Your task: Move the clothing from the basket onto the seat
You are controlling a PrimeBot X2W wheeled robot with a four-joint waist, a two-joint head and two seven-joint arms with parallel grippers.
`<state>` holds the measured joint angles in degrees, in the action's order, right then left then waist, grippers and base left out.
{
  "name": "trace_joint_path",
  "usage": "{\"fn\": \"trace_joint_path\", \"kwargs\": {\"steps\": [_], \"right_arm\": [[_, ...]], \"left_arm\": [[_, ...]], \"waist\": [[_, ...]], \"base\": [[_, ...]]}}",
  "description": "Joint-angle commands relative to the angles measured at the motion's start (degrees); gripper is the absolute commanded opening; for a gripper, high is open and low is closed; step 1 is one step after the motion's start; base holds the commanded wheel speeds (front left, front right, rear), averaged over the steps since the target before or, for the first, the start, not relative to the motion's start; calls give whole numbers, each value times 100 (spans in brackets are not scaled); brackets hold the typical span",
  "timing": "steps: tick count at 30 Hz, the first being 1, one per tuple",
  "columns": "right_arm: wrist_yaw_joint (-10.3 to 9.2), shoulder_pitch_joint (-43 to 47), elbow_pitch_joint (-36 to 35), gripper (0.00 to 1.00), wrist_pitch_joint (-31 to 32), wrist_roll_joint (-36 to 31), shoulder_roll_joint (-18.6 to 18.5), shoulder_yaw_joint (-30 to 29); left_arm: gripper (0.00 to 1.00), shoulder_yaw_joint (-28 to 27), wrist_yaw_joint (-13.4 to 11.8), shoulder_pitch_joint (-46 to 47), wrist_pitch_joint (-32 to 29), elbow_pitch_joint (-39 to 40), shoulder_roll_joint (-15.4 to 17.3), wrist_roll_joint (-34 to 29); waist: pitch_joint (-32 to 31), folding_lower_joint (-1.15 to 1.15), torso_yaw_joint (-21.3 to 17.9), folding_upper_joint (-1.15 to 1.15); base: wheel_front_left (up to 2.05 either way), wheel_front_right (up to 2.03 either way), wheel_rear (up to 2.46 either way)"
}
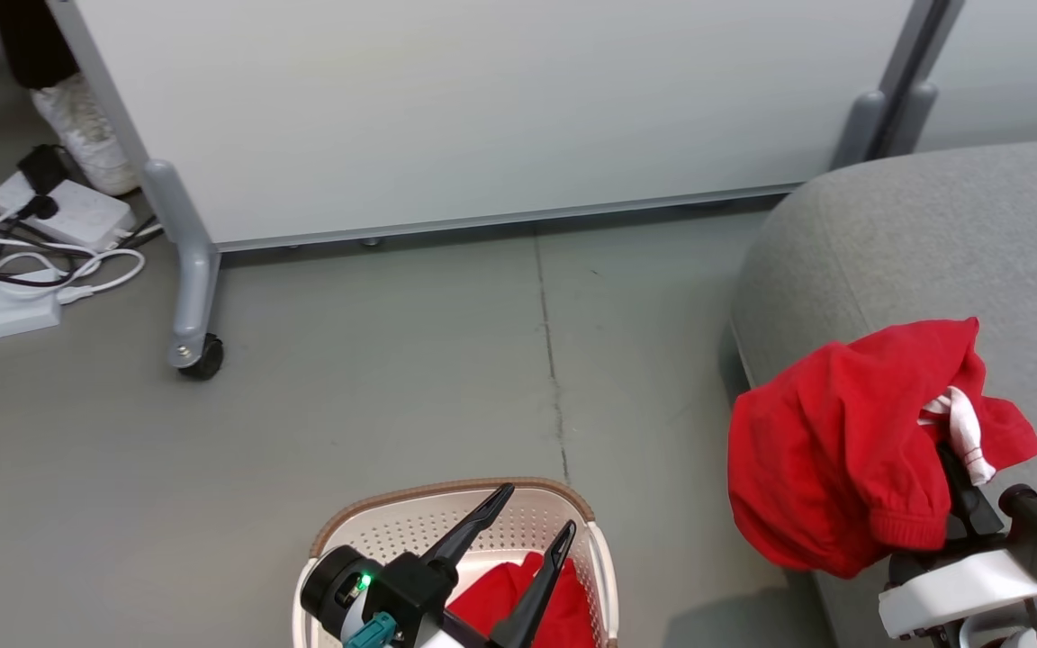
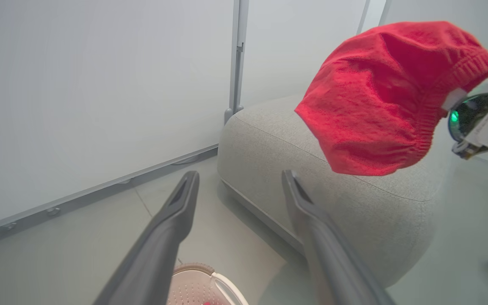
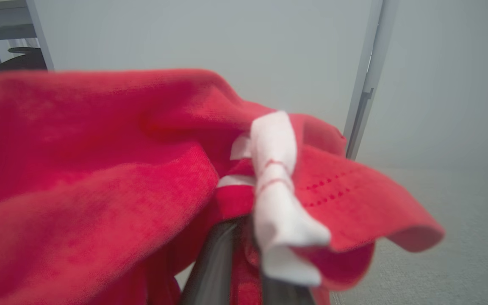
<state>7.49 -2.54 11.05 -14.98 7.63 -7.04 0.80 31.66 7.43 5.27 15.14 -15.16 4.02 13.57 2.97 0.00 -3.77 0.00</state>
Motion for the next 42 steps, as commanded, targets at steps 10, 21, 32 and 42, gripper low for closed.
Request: {"fn": "trace_joint_path", "kwargs": {"steps": [10,21,32,42], "right_arm": [[1,-160,-48,0,-31,-25,31,-49],[1,-141,-57,0,-31,-46,64,-95],[1,-161,-25,0,-31,-10,24,-53],[1,-183,-16,0,-31,22,62,-19]], "left_arm": [[100,34,5,234,2,-2,45,-22],[100,-1,5,252,3,12,30,-25],[100,-1,5,252,2,28,1,-47],[100,38,5,309,3,41,26,-60]], "waist": [[240,0,-650,0],[271,0,-1458,0],[254,0,-2070,0],[270,0,-2416,0]], "base": [[0,0,0],[0,0,0],[0,0,0],[0,0,0]]}}
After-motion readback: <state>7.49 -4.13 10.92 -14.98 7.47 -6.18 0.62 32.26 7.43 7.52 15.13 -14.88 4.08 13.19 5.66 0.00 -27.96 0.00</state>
